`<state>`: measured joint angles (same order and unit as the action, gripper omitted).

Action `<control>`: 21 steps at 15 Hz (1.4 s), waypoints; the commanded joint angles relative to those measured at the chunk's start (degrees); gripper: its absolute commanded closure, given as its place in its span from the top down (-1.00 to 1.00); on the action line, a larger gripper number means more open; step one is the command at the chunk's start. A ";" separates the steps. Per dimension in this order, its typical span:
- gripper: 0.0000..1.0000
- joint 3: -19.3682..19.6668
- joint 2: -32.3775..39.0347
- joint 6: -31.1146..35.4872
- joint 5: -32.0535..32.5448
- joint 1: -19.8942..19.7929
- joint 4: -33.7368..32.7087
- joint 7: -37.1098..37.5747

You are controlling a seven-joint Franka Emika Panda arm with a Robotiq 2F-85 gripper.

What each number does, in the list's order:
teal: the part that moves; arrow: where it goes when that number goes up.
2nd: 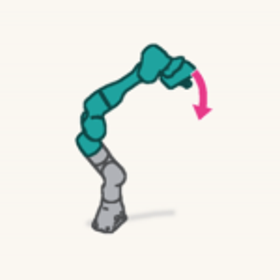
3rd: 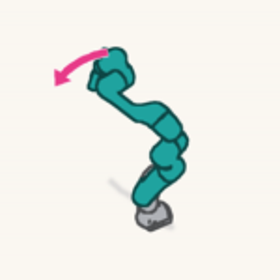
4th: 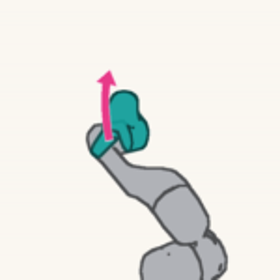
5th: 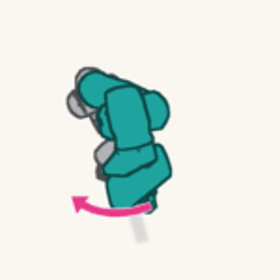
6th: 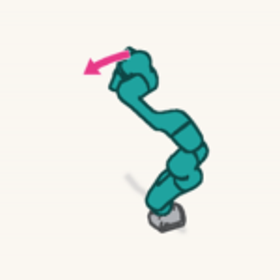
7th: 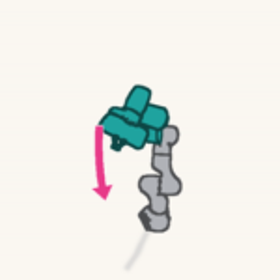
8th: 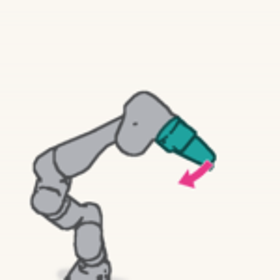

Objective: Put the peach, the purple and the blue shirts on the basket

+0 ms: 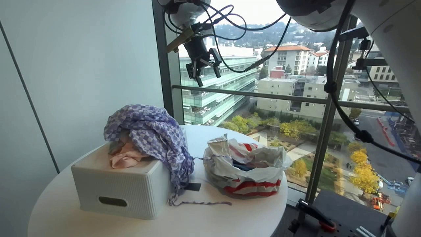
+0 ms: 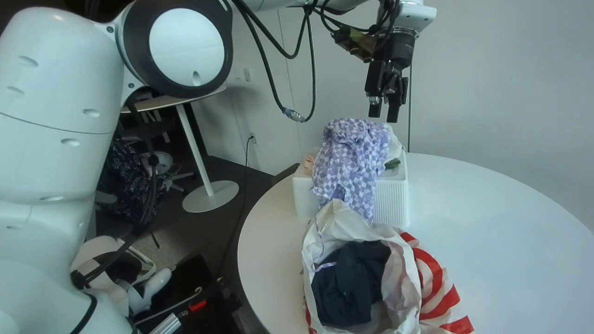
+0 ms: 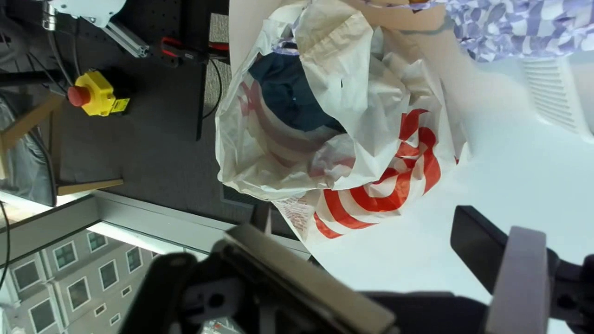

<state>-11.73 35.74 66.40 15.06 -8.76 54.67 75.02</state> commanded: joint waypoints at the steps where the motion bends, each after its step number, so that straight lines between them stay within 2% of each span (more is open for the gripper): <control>1: 1.00 0.13 -0.08 0.20 0.00 -0.93 1.21 -0.21; 7: 1.00 -0.04 0.18 0.26 -0.01 0.14 0.96 -0.07; 8: 1.00 0.00 -0.47 3.22 -0.90 -0.12 1.87 2.38; 9: 1.00 -0.40 -1.92 5.71 -0.85 -0.48 4.58 1.48; 11: 1.00 -0.56 -6.24 15.06 -0.73 -1.88 13.29 1.69; 14: 1.00 -1.30 -9.48 28.56 1.72 -3.57 21.25 4.36; 16: 1.00 0.16 -11.12 36.27 1.03 -4.01 26.83 7.30; 17: 1.00 7.63 -12.87 38.75 -2.62 0.72 29.72 6.22; 21: 1.00 13.04 -17.45 44.53 -3.97 3.12 41.36 6.19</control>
<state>-3.16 24.82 105.51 12.50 -8.31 84.83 80.08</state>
